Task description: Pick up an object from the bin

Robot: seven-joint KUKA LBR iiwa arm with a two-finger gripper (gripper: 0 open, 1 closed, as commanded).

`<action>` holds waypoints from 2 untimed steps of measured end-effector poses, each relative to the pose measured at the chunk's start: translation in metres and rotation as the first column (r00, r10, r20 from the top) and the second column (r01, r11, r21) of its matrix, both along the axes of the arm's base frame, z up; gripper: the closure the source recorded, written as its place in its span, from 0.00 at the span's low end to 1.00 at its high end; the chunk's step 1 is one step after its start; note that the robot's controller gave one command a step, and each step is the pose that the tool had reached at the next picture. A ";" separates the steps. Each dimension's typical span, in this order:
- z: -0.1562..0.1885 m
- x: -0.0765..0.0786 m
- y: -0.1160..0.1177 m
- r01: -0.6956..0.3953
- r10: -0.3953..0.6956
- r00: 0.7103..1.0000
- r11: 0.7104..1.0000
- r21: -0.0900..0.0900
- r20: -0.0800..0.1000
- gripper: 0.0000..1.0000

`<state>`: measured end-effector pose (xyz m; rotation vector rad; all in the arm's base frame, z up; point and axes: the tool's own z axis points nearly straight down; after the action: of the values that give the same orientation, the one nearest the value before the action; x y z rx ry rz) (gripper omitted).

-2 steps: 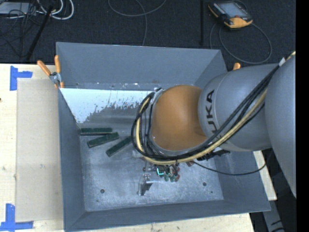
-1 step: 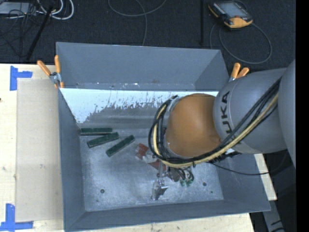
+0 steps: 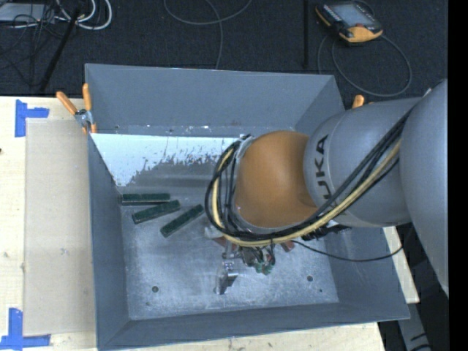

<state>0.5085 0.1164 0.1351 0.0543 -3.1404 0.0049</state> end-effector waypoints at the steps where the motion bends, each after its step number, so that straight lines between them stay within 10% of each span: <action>1: 0.006 0.025 -0.006 -0.075 0.075 0.997 0.997 0.008 0.001 0.00; 2: -0.034 0.038 -0.047 -0.182 0.182 0.983 0.983 0.001 0.007 0.00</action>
Offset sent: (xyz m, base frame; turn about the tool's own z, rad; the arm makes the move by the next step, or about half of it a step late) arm 0.0409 -0.0613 -0.0633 -0.2277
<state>0.5466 0.0694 0.1015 0.3421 -3.1298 0.0022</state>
